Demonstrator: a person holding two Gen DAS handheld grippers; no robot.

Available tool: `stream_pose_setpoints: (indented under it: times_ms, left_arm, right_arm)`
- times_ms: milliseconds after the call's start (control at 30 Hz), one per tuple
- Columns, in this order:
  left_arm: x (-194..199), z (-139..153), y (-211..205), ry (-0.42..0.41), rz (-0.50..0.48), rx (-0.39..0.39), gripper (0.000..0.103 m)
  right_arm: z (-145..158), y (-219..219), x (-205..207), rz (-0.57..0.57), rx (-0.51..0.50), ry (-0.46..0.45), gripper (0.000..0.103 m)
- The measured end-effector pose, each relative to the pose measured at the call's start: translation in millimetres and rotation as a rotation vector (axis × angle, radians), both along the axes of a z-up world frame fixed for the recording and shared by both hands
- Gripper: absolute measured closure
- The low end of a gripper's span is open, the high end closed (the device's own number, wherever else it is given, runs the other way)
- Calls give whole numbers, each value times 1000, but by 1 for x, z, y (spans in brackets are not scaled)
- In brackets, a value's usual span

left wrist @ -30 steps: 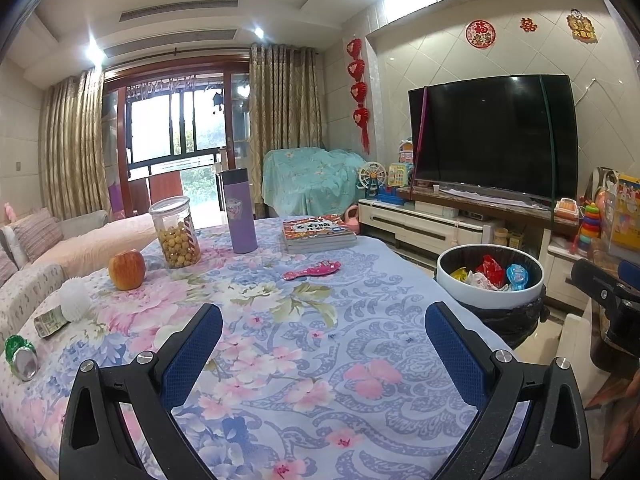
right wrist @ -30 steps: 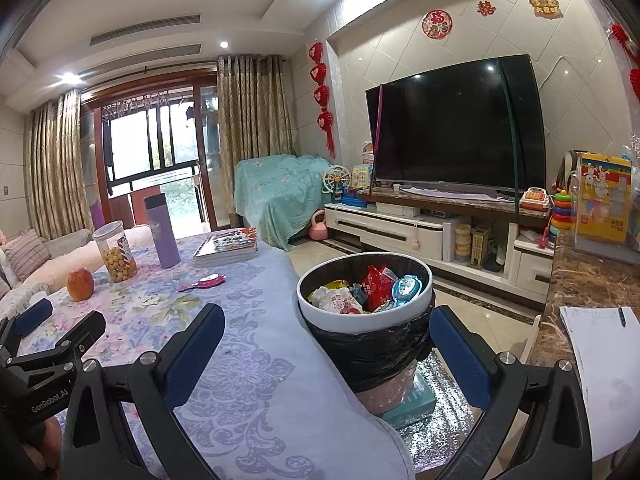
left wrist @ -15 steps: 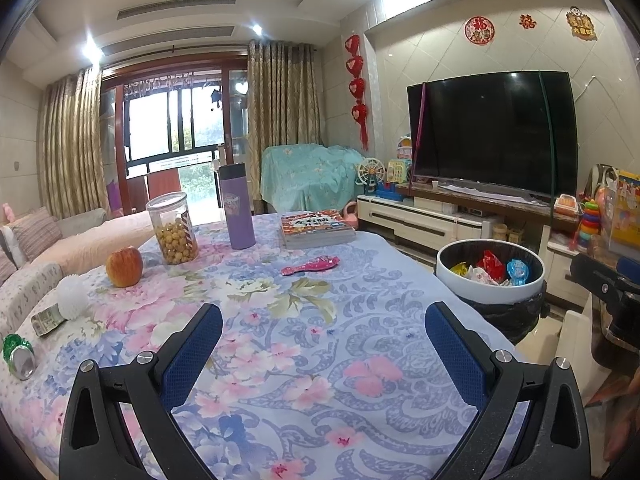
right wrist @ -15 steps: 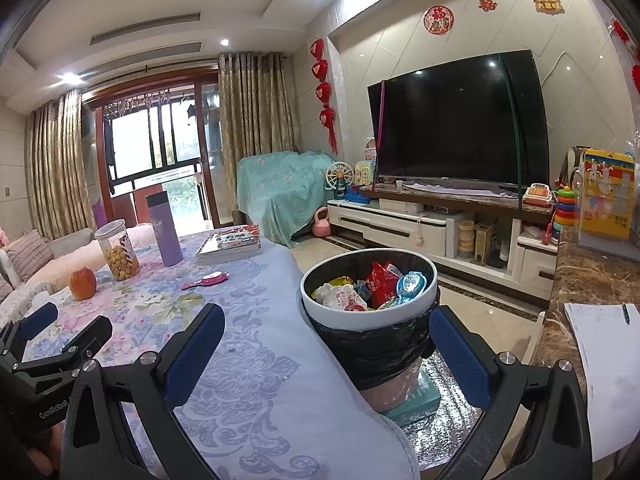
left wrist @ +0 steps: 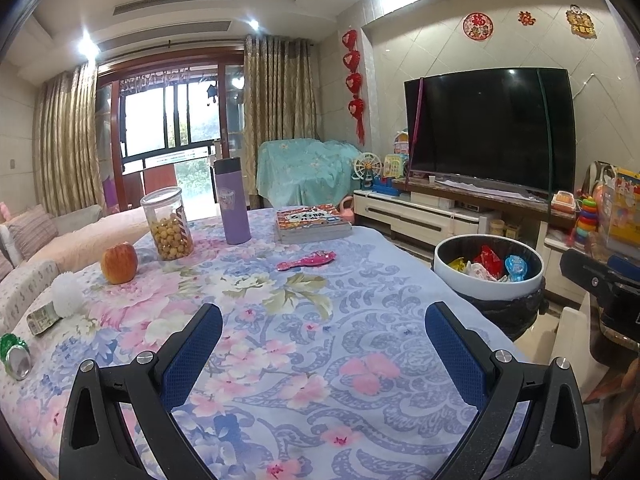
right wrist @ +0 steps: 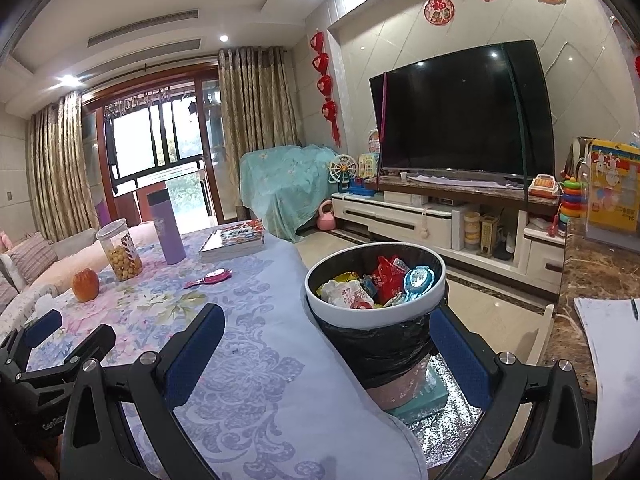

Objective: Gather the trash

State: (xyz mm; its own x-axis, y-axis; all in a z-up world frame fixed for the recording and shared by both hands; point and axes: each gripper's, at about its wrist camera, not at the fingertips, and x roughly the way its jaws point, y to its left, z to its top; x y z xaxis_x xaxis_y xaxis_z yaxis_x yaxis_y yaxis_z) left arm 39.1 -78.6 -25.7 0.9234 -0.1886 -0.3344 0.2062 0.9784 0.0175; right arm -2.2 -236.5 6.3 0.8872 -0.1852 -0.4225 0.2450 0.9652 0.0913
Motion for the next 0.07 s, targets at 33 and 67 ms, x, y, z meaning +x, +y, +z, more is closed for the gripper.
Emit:
stream_pose_setpoints:
  times_ms: [33,67]
  left_arm:
    - [1,0,0,3,0,-1,0]
    - [2,-1,1,9,0,-4,0]
  right_arm:
    - [0,0,1,1,3,3,0]
    - [-1,1,2,4,6,8,0]
